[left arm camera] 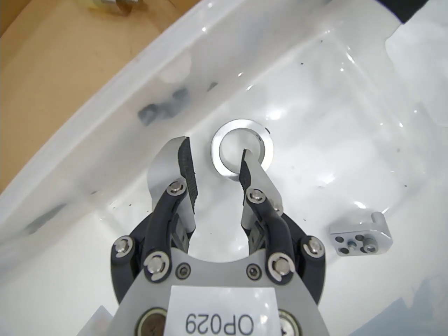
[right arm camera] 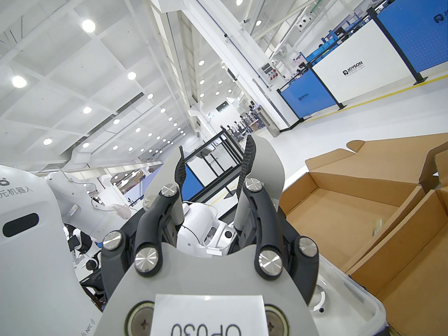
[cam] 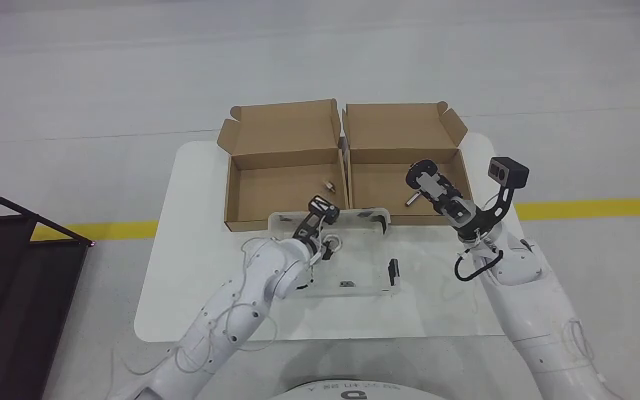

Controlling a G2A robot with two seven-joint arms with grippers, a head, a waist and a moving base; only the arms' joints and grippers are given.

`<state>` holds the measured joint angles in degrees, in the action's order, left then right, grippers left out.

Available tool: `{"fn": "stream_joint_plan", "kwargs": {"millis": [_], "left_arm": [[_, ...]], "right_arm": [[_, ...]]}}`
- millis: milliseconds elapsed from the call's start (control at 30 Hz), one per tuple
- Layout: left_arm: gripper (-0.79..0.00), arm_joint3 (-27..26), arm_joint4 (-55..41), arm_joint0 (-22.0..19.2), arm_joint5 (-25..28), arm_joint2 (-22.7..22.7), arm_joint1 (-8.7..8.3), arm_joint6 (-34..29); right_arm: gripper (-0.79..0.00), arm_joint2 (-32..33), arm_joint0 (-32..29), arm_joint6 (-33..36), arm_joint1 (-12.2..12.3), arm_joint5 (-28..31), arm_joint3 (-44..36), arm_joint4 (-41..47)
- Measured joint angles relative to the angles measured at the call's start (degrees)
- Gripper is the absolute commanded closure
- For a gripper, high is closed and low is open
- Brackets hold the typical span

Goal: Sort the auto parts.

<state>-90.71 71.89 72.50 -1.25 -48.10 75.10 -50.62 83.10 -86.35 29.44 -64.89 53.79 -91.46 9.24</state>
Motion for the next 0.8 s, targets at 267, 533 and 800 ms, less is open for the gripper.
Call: {"fn": "stream_joint_plan", "kwargs": {"millis": [267, 533, 800], "left_arm": [[-0.034, 0.76, 0.56, -0.57, 0.91, 0.59, 0.31, -0.77], [0.000, 1.20, 0.34, -1.14, 4.05, 0.78, 0.39, -2.28], [0.000, -4.12, -6.11, 0.65, 8.34, -5.36, -0.80, -3.51]], "right_arm": [[-0.336, 0.00, 0.00, 0.00, 0.00, 0.00, 0.00, 0.00], [-0.336, 0.00, 0.00, 0.00, 0.00, 0.00, 0.00, 0.00], [-0.329, 0.00, 0.00, 0.00, 0.00, 0.00, 0.00, 0.00]]}}
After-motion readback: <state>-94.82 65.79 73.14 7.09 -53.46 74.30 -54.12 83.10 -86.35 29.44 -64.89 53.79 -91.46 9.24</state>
